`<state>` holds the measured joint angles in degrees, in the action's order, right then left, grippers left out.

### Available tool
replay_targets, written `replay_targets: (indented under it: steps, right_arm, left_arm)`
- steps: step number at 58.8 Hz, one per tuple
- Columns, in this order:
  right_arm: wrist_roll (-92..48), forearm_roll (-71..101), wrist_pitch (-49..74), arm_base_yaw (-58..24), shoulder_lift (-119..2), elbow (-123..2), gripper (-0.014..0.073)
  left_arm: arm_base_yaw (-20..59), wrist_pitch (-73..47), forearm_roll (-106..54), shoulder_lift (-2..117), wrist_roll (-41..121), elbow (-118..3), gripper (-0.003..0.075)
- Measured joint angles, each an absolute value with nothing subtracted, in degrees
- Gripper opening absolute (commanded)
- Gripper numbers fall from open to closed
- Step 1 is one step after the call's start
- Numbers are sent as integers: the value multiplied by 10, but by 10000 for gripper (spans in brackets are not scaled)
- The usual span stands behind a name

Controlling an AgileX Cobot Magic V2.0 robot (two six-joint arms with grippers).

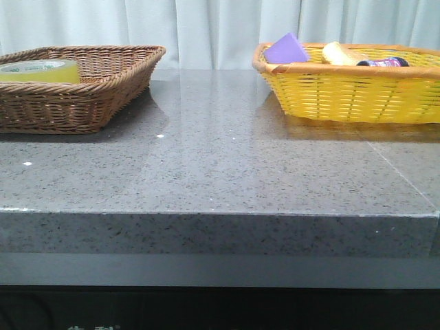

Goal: Transfer tape with both arms

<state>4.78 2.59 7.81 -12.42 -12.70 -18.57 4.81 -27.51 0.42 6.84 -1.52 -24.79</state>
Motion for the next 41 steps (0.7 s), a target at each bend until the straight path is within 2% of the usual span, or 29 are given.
replay_targets:
  steps: [21, 41]
  right_arm:
    - [48, 26, 78, -124, -127, -186, -122]
    - [48, 26, 77, -124, -127, -186, -122]
  left_arm:
    - [48, -250, 4, 61, -15, -229, -20]
    - [26, -228, 4, -3, -15, -108, -20]
